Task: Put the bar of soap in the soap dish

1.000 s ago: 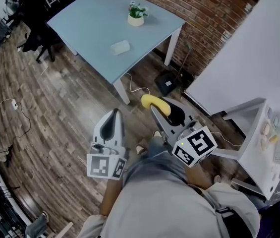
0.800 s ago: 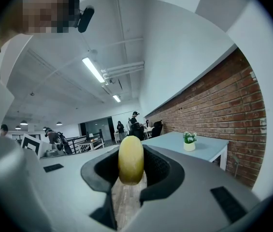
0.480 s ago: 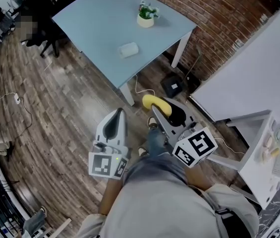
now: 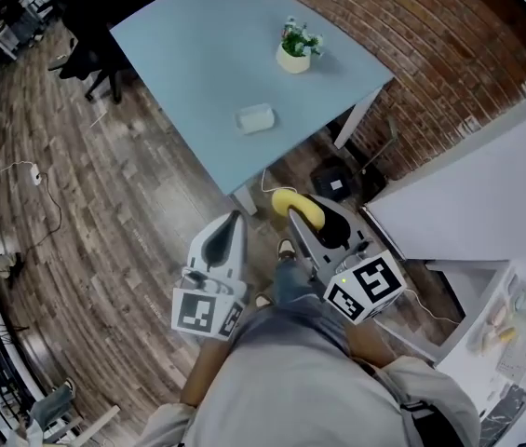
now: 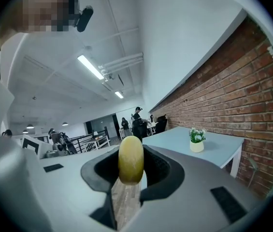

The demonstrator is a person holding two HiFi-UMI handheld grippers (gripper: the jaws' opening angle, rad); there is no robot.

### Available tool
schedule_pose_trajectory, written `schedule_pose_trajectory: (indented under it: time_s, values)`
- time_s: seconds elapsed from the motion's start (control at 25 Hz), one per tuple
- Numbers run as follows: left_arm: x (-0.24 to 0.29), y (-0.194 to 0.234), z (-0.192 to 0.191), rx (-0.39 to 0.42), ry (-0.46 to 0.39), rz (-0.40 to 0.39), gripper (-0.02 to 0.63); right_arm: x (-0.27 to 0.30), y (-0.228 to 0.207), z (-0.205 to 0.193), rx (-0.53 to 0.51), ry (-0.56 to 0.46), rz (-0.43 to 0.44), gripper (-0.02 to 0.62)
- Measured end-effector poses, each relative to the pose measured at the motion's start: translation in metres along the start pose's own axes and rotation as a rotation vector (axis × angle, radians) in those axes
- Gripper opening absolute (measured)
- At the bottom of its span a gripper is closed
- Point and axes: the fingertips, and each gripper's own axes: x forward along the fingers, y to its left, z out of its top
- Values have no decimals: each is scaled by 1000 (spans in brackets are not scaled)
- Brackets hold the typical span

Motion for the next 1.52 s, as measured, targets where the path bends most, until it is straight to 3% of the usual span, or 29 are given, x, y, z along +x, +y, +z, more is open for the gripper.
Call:
schedule_pose_trajectory:
  time_s: [0.44, 0.8, 1.16, 1.52]
  values:
    - [89, 25, 4, 25, 12, 88, 3, 61, -70, 19, 5, 28, 82, 117]
    - [114, 35, 14, 47, 13, 135, 3, 81, -86, 33, -2, 21, 135, 117]
    - [125, 61, 19, 38, -5, 130, 3, 110, -85, 35, -9, 33, 130, 117]
    - [150, 113, 26, 2, -17, 70, 3, 162, -85, 38, -24, 49, 77, 117]
